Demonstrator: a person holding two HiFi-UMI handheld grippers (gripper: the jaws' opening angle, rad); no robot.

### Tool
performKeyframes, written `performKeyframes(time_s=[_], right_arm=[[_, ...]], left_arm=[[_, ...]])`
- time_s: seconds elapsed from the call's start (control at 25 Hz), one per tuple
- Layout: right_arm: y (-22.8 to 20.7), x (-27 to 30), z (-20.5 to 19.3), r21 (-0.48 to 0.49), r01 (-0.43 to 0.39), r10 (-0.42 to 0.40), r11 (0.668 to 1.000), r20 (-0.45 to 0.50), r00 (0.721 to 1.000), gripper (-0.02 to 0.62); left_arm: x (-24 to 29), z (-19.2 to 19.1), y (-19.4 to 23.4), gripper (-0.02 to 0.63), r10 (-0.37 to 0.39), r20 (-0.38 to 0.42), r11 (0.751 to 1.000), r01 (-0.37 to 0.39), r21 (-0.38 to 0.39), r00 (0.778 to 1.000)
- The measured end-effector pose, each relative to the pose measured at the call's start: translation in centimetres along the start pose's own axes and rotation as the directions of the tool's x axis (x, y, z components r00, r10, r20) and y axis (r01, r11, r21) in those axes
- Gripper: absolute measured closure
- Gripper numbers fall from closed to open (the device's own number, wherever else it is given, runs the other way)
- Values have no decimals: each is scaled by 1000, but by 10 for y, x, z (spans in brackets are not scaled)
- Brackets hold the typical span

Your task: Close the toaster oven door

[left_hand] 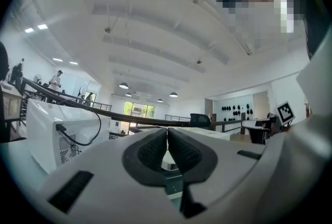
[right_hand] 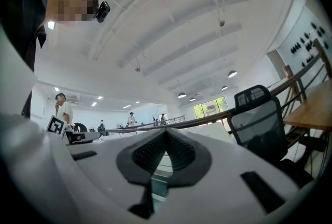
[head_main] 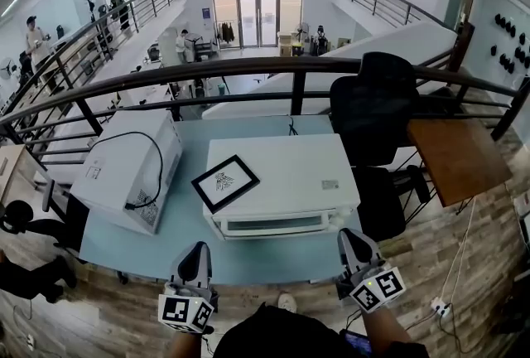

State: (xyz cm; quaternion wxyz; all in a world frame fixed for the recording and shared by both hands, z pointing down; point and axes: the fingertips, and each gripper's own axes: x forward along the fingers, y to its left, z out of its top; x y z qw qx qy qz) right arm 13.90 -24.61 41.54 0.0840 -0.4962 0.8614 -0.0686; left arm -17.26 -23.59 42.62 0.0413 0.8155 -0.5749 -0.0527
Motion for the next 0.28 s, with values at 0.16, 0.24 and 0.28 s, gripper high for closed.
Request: performKeyframes(time_s=[0.16, 0.24, 0.28], right_arm=[[-3, -2, -2, 11, 7, -7, 1000, -2, 1000, 598], [-3, -3, -3, 15, 7, -7, 1000, -6, 1000, 598], [-4, -3, -4, 16, 7, -7, 1000, -7, 1000, 598]], left_arm=[[0, -2, -2, 591, -4, -7, 1000, 4, -6, 1000], [0, -4, -2, 591, -6, -11, 1000, 6, -13, 1000], [-1, -6, -2, 591, -7, -13, 1000, 7, -16, 1000]])
